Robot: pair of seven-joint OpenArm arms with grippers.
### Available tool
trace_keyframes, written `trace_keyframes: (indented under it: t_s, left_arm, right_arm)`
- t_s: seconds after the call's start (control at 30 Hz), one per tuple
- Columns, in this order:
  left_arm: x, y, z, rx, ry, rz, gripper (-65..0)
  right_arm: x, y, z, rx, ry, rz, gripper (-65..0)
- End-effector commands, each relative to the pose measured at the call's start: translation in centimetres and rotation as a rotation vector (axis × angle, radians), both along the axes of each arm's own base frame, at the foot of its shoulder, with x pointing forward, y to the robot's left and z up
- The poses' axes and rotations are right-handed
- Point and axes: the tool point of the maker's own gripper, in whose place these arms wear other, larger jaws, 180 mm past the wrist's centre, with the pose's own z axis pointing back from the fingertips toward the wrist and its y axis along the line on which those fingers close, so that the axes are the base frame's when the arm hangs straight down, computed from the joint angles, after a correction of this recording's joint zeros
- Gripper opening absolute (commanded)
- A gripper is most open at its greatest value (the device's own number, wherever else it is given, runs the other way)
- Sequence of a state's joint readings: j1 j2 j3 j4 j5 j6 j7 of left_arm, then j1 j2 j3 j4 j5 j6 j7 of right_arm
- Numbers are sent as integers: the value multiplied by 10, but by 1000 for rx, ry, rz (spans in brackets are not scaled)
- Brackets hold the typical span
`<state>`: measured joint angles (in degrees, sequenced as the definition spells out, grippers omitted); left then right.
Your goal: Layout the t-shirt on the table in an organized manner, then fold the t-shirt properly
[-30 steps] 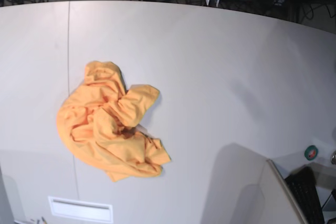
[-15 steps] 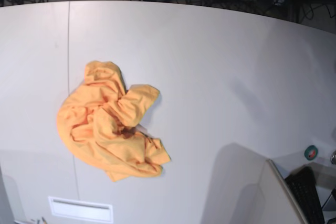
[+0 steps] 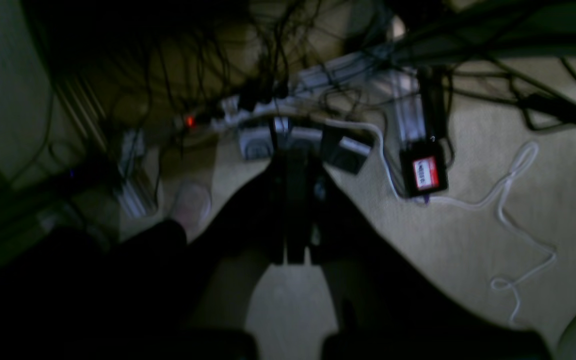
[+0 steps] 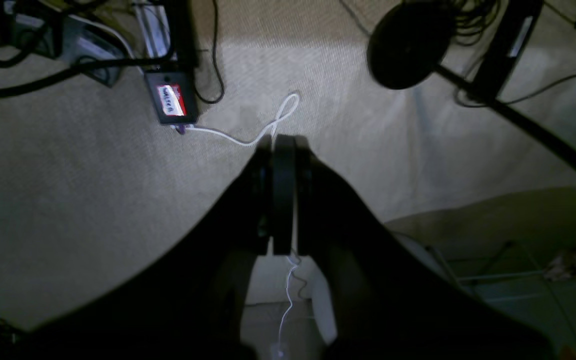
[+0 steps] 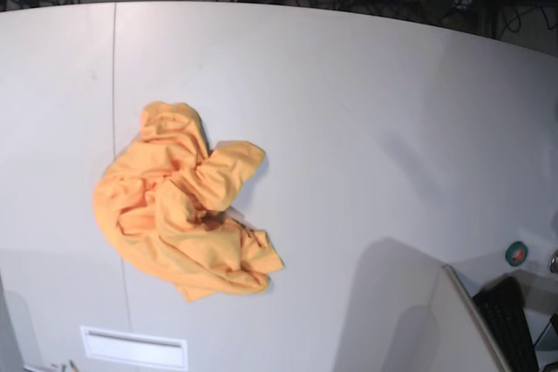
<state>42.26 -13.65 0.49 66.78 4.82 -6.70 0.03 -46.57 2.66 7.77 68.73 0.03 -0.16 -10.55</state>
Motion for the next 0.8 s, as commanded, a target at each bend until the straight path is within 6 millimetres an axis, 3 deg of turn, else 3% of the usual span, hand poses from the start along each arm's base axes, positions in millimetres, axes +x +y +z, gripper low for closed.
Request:
trace_keyframes:
  t_s: [0.0,0.13,0.27,0.4,0.5,0.57,0.6,0.67,0.77]
  left_arm:
    - [11,10,15,18,-52,-26,-650]
    - [48,-4,63,-11,-196,-113,-650]
    - [86,-24,104,-52,-335,-151,-650]
    - [125,-32,123,-122,-427,-63,-650]
    - [159,-29,133,-204,-394,95,-650]
    - [182,-27,137,-233,-355,149,-643]
    - [197,-28,139,-242,-345,156,-555]
    - [224,-33,143,-233,-338,136,-416]
    - [267,-54,160,-213,-416,35,-385]
  right_arm:
    - [2,-5,8,-12,-10,4,-650]
    - [39,-4,36,-18,-72,17,-650]
    - [90,0,72,-23,-216,39,-650]
    - [161,20,108,18,-418,37,-650]
    - [214,32,140,73,-545,4,-650]
    - [240,40,149,131,-591,-35,-650]
    - [254,44,153,168,-613,-58,-615]
    - [277,52,158,234,-639,-90,-444]
    - [305,64,168,320,-668,-116,-216]
